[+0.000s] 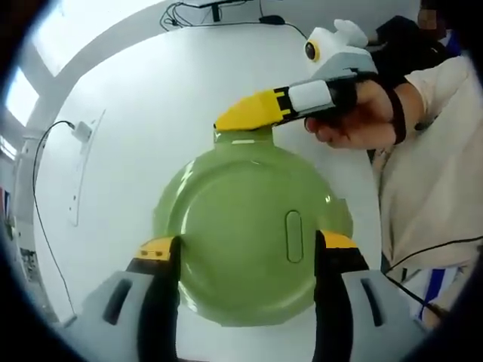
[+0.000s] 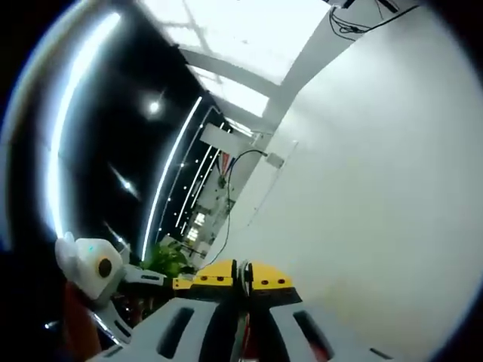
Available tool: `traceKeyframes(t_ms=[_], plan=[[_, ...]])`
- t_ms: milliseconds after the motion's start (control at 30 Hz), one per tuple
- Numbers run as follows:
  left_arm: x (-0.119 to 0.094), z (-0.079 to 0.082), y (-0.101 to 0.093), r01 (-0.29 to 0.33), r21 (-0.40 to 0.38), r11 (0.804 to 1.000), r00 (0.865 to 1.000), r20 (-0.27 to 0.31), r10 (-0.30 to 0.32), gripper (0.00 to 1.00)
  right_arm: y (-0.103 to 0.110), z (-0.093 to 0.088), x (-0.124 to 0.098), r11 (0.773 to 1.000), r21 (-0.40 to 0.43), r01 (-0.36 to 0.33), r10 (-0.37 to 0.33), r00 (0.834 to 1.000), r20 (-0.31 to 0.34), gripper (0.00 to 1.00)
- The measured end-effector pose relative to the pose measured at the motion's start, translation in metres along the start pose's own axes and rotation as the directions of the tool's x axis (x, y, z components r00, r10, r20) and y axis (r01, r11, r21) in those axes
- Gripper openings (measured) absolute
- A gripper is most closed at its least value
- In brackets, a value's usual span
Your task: Open container latches remove lid place lid upside down on tabletop take tomato from container place on tabletop
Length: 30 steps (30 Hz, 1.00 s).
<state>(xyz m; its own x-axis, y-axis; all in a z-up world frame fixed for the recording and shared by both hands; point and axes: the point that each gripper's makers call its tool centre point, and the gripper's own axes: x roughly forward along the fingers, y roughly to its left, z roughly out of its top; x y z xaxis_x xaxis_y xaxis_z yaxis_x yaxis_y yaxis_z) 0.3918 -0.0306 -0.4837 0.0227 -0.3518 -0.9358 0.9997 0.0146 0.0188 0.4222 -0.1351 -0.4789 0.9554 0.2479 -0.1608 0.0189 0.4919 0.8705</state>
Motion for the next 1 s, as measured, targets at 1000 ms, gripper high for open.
traceKeyframes(t_ms=[1000], plan=[[0.001,0.0,0.001,0.001,-0.004,1.0,1.0,-0.007,-0.001,0.64,-0.013,0.026,-0.013,0.995,0.078,-0.058,0.058,0.998,0.002,0.13]])
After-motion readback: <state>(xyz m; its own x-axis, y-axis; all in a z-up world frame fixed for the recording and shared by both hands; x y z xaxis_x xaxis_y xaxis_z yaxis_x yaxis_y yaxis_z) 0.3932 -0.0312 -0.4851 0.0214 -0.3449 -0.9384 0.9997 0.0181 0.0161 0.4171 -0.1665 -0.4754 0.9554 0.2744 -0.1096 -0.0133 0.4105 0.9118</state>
